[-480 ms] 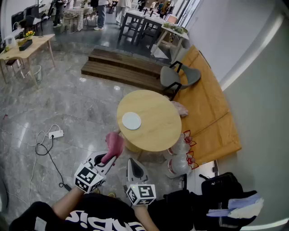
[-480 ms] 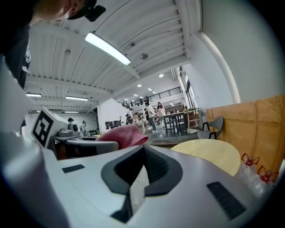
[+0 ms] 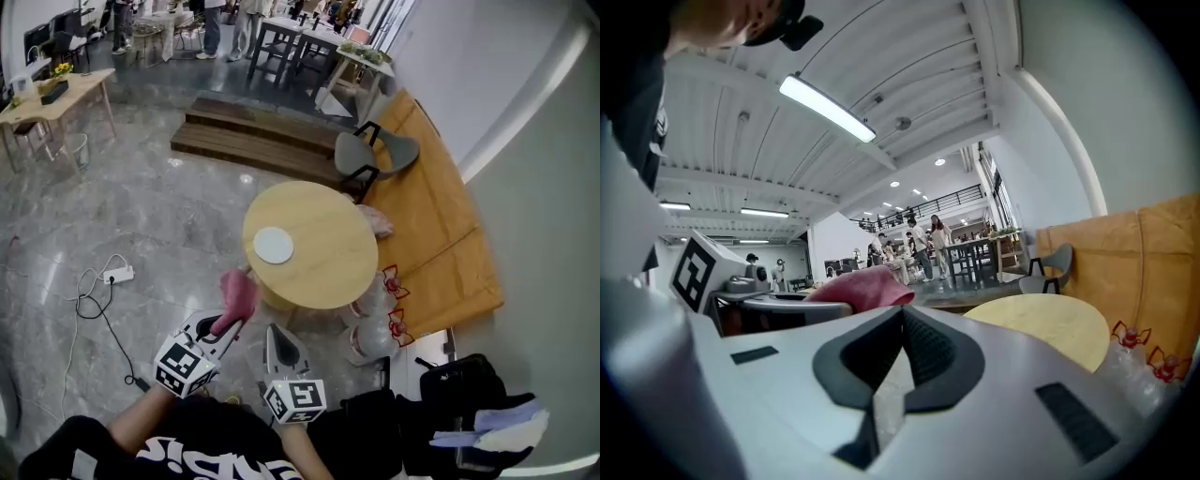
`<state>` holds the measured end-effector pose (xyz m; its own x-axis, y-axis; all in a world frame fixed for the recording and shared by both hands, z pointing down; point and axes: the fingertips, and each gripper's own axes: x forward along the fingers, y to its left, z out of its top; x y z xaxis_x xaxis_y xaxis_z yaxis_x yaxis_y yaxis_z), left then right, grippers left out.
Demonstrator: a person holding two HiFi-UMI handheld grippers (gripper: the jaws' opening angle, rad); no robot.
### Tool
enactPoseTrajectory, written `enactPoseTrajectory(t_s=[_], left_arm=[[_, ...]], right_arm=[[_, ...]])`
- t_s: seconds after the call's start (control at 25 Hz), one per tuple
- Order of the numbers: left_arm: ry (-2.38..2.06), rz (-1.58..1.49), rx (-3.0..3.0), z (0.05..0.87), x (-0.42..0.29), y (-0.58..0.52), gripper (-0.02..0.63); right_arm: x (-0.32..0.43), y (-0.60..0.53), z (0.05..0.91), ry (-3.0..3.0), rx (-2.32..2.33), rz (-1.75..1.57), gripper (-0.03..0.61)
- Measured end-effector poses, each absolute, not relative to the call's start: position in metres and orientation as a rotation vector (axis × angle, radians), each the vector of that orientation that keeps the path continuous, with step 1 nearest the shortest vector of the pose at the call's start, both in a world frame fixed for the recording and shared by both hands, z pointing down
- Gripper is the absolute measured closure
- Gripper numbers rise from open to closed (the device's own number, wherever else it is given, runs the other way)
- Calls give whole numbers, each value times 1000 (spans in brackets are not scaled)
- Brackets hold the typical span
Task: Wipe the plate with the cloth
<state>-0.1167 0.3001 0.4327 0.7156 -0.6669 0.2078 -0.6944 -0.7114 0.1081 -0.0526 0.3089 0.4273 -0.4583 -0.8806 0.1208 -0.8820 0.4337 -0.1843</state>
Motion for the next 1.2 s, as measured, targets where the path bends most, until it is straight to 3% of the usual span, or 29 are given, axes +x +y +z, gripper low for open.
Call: enactPoseTrajectory(t_s=[1.2], left_arm=[[-1117, 168, 2741, 437, -70, 249, 562]], right_arm=[[3, 281, 452, -2682, 1560, 375, 557]])
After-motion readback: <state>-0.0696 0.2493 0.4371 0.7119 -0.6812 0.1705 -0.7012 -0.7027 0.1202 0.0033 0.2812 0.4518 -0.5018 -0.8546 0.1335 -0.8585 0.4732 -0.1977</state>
